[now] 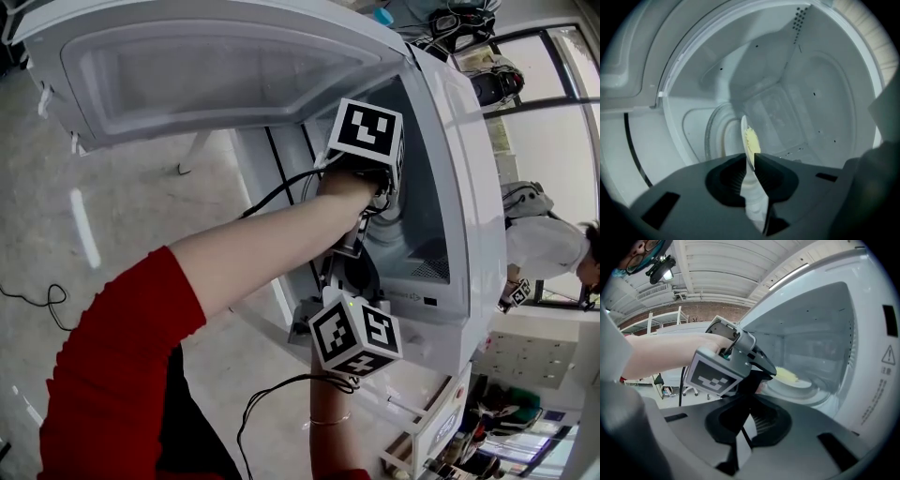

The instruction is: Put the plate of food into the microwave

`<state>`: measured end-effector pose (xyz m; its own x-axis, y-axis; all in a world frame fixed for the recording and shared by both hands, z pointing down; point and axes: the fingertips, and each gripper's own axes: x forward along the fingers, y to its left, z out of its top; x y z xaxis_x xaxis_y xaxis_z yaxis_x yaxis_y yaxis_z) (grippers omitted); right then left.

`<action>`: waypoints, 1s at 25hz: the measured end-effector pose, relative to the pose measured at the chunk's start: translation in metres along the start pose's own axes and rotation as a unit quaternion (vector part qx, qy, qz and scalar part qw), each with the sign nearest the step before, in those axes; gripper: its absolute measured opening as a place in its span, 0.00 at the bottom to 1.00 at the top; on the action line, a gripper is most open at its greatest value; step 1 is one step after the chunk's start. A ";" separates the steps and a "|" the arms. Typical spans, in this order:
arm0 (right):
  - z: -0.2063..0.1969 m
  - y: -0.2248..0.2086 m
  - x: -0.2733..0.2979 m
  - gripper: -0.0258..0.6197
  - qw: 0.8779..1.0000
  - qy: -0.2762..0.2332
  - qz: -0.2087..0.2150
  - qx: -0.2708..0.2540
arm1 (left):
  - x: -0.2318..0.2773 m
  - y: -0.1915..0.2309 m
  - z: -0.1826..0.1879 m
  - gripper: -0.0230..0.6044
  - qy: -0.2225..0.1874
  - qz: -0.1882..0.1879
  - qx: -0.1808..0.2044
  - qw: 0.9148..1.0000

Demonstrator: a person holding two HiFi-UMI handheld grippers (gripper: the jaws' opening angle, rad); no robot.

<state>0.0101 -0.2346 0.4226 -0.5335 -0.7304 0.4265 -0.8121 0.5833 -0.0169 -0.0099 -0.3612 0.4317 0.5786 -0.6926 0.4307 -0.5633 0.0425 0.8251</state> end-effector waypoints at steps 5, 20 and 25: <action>0.002 0.000 0.001 0.06 1.000 0.000 0.000 -0.006 | 0.001 -0.002 -0.005 0.15 0.021 0.031 0.083 0.996; -0.003 -0.001 0.001 0.06 1.000 0.008 0.003 -0.006 | 0.004 0.002 -0.005 0.21 0.044 0.079 0.206 0.974; -0.006 -0.002 0.001 0.06 1.000 0.012 0.005 -0.004 | 0.004 0.006 -0.001 0.24 0.039 0.098 0.240 0.965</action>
<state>0.0119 -0.2345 0.4283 -0.5350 -0.7166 0.4475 -0.8054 0.5926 -0.0137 -0.0104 -0.3631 0.4389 0.4659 -0.6483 0.6022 -0.8636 -0.1850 0.4689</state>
